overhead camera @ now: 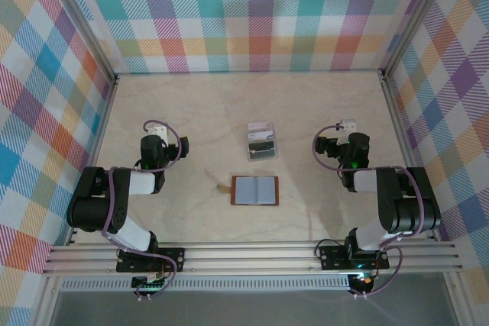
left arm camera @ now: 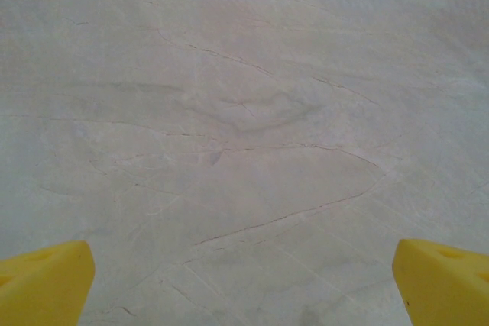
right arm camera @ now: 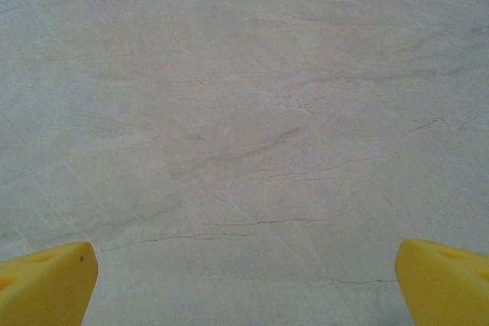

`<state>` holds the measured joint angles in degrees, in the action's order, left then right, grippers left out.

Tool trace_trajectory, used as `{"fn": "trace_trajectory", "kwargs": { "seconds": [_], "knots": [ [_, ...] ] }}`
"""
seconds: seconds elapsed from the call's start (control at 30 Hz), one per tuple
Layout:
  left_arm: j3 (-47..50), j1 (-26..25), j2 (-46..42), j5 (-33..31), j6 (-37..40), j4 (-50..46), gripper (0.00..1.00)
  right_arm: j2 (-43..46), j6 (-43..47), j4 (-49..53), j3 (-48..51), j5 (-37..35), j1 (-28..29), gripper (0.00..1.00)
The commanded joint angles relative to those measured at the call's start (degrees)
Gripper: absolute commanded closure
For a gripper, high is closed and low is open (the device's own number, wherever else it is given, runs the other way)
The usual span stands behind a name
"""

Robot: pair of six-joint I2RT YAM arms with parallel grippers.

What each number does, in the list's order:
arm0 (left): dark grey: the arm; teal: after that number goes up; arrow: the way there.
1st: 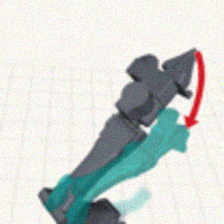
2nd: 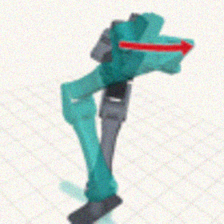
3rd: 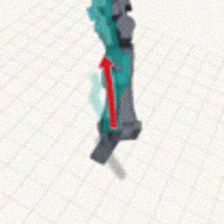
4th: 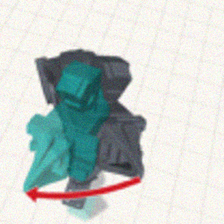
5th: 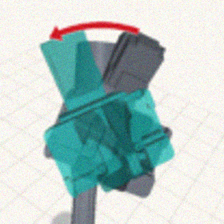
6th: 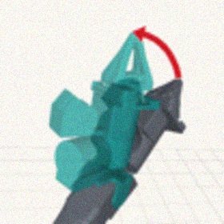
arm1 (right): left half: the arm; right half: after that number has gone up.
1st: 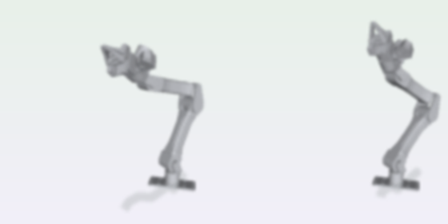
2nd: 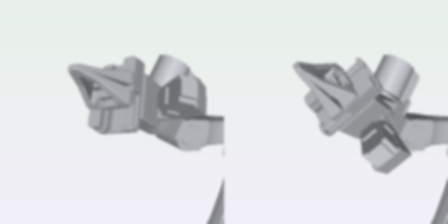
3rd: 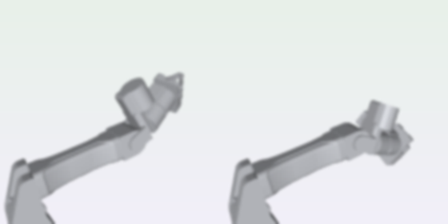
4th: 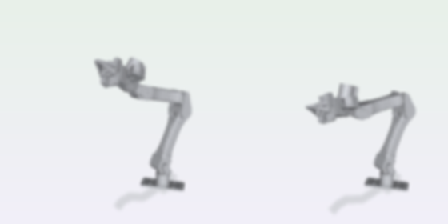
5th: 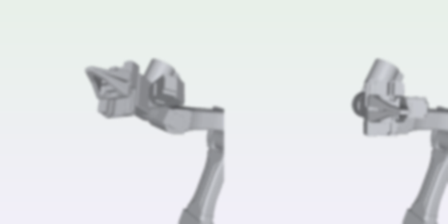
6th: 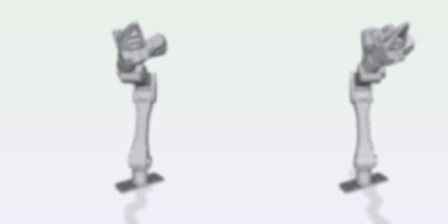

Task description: Take the credit cards out of the card holder

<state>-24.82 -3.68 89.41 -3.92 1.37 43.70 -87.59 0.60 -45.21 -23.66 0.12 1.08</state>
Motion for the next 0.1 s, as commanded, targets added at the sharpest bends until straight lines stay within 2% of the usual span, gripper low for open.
{"fn": "trace_trajectory", "kwargs": {
  "seconds": [0.0, 0.07],
  "knots": [
    [0.5, -0.3, 0.2, 0.0, 0.9, 2.0, 0.00, -0.3, -0.6, -2.5, 0.2, 1.3, -0.4, 0.00],
    [0.8, -0.3, 0.0, 0.0, 0.9, 2.3, 0.00, 0.0, -0.5, -4.5, 1.6, 1.6, -0.4, 0.00]
  ]
}}
